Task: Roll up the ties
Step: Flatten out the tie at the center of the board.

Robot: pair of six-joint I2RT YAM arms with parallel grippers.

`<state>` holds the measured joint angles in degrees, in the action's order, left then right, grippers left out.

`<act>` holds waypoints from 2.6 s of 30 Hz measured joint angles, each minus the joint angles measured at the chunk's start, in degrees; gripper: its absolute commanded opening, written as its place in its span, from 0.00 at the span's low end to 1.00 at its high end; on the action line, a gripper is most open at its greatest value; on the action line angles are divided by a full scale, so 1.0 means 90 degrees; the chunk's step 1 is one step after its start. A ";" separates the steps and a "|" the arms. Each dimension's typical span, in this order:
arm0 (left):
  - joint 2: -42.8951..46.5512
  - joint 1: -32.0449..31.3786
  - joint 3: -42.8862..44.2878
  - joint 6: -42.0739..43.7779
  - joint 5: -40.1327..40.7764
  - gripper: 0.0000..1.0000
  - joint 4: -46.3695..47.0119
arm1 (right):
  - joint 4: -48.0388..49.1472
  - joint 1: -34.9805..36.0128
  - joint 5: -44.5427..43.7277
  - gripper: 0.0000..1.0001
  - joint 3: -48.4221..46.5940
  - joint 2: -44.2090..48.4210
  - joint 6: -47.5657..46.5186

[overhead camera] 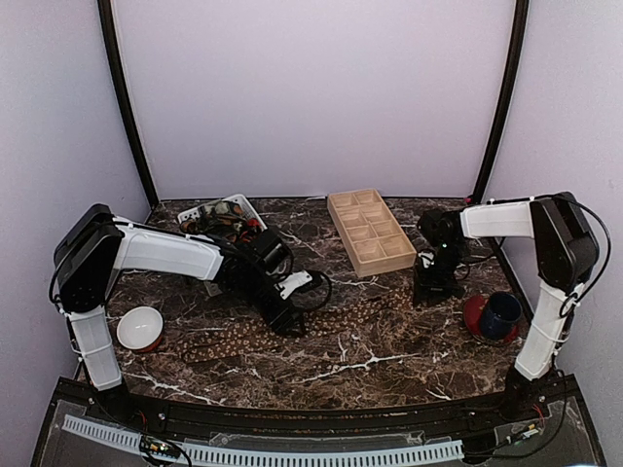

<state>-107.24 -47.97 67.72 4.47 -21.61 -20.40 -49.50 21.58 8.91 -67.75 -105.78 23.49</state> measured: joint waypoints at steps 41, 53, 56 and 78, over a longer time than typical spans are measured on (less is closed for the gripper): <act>-0.0172 0.0058 -0.0155 0.0219 -0.0211 0.25 -0.0046 | -0.0182 -0.1583 -0.0617 0.16 -0.0899 -0.0578 -0.0580; -0.0784 -0.0447 0.0588 0.0114 -0.0265 0.20 0.0063 | -0.0104 -0.1557 -0.0289 0.22 -0.1314 -0.0041 -0.0355; -0.0648 -0.0401 0.0391 0.0044 -0.0168 0.21 0.0155 | 0.0032 -0.1076 0.0058 0.22 -0.1311 0.0148 -0.0255; 0.1214 -0.0078 -0.0906 -0.0889 0.0529 0.50 0.0721 | 0.1134 0.0284 0.0913 0.19 -0.0087 -0.0177 0.0508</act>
<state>-96.31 -48.66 59.57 -3.53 -16.84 -13.91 -39.29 24.14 17.12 -68.53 -107.37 28.05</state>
